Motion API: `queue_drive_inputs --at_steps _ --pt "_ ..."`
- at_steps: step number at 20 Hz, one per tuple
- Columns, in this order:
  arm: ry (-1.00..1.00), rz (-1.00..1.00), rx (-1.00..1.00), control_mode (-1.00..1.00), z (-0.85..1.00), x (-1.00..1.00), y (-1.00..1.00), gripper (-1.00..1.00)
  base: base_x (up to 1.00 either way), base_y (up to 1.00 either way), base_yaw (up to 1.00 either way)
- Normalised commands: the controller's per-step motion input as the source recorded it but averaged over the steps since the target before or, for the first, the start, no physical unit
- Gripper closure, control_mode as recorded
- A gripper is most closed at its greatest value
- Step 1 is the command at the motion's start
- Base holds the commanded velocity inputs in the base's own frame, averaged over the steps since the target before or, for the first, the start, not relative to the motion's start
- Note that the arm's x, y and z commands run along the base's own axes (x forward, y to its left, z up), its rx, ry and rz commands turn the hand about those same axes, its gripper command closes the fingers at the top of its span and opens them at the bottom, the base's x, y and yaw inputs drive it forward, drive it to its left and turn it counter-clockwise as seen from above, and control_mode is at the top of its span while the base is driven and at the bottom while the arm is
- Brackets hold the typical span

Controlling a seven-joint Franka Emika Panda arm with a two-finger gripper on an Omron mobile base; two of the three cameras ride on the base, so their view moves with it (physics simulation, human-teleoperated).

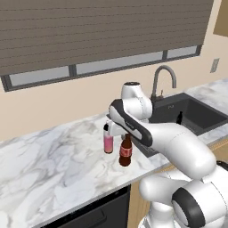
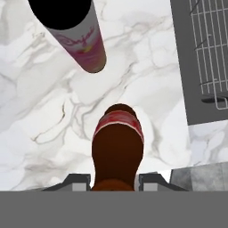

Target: Place the large bottle from the dining counter next to the other large bottle outside the sink, and place the small bottle from the dining counter next to the other small bottle inside the sink.

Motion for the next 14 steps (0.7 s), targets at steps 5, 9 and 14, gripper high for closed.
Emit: queue_drive_inputs --at_steps 5,9,14 --pt "0.02 0.00 0.00 -1.00 -0.06 0.04 -0.03 1.00 0.00 0.00 0.00" --pt "0.00 0.00 0.00 -1.00 0.00 0.00 0.00 1.00 0.00 0.00 0.00" --pt "0.00 0.00 0.00 -1.00 0.00 0.01 0.04 -1.00 0.00 0.00 0.00"
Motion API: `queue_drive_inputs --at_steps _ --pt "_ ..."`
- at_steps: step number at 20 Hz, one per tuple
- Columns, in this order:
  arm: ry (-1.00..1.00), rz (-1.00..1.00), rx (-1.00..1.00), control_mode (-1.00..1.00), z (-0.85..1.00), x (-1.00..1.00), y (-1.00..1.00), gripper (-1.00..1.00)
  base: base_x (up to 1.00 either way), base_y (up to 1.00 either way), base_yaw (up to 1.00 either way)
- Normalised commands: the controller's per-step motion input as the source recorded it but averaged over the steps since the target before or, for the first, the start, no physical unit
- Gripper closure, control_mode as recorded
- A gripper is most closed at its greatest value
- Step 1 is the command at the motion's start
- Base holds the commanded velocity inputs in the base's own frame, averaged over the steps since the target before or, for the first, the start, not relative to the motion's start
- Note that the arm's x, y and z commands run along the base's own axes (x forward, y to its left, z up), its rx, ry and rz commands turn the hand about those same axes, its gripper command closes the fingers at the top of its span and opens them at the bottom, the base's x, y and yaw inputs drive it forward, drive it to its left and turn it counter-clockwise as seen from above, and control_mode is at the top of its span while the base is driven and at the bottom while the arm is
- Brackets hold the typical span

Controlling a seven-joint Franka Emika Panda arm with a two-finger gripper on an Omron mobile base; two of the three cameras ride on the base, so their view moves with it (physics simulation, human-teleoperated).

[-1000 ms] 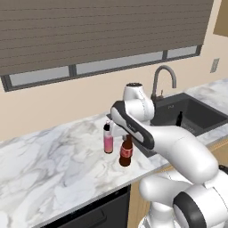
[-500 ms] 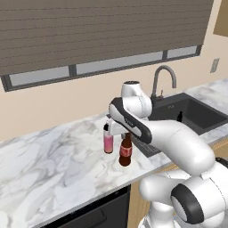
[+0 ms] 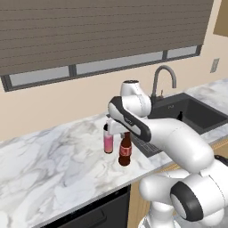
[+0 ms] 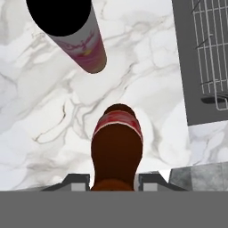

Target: Place the large bottle from the dining counter next to the other large bottle outside the sink, and place the small bottle from the dining counter next to the other small bottle inside the sink.

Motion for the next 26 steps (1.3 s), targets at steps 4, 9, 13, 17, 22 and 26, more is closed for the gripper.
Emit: queue_drive_inputs --at_steps 4,9,13,17,22,26 --pt "0.00 0.00 0.00 -1.00 0.00 0.00 0.01 -1.00 0.00 0.00 0.00" --pt "-0.01 0.00 0.00 -1.00 0.00 0.00 0.00 -1.00 0.00 0.00 0.00" --pt "-0.03 0.00 0.00 -1.00 0.01 0.01 0.00 -1.00 0.00 0.00 0.00" --pt "-0.14 -0.01 0.01 -1.00 0.14 0.00 0.00 -1.00 0.00 0.00 0.00" --pt "-0.24 -0.10 0.08 -1.00 0.17 -0.07 -0.03 -1.00 0.00 0.00 0.00" --pt "-0.15 -0.06 0.07 -1.00 0.31 -0.38 0.00 -1.00 0.00 0.00 0.00"
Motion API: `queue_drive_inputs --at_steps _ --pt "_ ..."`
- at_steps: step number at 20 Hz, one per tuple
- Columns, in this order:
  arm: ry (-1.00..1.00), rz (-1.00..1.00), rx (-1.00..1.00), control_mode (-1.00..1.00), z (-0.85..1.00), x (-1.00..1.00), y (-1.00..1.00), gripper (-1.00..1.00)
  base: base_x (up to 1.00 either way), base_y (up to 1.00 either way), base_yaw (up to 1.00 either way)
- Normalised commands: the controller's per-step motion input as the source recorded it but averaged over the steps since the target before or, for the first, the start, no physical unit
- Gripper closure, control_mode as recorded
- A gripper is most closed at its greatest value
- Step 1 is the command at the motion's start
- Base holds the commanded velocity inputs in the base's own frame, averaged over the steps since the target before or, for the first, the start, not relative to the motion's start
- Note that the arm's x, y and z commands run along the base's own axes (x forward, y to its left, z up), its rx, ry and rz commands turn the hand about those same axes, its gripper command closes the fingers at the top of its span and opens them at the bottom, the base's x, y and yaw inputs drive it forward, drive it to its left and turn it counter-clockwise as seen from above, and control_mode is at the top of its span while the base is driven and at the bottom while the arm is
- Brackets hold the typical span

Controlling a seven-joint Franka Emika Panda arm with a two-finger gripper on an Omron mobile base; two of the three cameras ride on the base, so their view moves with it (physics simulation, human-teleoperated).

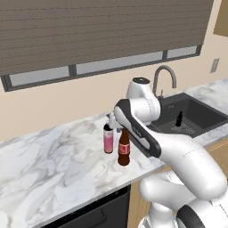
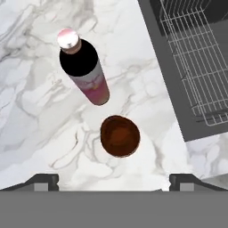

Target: Place the large bottle from the dining counter next to the other large bottle outside the sink, and place the small bottle from the dining counter next to the other small bottle inside the sink.

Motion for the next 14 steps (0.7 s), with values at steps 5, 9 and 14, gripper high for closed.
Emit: queue_drive_inputs --at_steps 5,9,14 --pt "0.00 0.00 0.00 -1.00 0.34 -0.75 0.00 -1.00 0.00 0.00 0.00" --pt "0.03 0.00 0.00 -1.00 0.43 -0.72 -0.17 -1.00 0.00 0.00 0.00" --pt "0.09 0.00 0.00 -1.00 0.59 -0.68 -0.18 -1.00 0.00 0.00 0.00"
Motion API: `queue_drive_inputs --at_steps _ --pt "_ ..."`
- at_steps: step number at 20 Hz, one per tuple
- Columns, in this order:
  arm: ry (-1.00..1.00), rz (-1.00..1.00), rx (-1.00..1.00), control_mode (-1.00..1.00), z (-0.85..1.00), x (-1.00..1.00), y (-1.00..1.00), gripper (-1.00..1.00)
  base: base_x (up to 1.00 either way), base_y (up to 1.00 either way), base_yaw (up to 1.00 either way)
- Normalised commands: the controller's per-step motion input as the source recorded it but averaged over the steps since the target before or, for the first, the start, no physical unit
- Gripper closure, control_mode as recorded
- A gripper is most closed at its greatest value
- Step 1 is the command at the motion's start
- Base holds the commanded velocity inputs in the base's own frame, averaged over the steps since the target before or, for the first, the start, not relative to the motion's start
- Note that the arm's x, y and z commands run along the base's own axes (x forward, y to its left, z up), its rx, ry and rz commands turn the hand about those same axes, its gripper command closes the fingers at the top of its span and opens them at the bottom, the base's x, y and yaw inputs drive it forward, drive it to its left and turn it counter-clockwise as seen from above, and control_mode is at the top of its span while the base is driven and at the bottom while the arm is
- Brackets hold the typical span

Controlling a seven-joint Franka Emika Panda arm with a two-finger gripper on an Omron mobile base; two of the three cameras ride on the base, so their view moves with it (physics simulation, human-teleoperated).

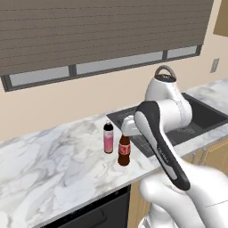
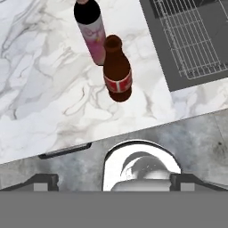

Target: Place the large bottle from the dining counter next to the other large bottle outside the sink, and place the small bottle from the dining counter next to the other small bottle inside the sink.

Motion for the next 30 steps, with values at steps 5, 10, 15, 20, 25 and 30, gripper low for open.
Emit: queue_drive_inputs --at_steps 5,10,15,20,25,30 --pt "0.14 0.00 0.00 -1.00 0.68 -0.72 -0.09 -1.00 0.00 0.00 0.00" --pt "0.05 0.00 0.00 -1.00 0.15 -0.73 -0.15 -1.00 0.00 0.00 0.00" --pt "-0.04 0.03 0.00 -1.00 -0.03 -0.55 -0.24 -1.00 0.00 0.00 0.00" --pt "-0.02 0.03 0.00 -1.00 -0.01 0.00 -0.06 -1.00 0.00 0.00 0.00" --pt "0.00 0.00 0.00 -1.00 0.00 0.00 0.00 -1.00 0.00 0.00 0.00" --pt "0.00 0.00 0.00 1.00 0.00 0.00 0.00 -1.00 -0.40 0.01 0.00"
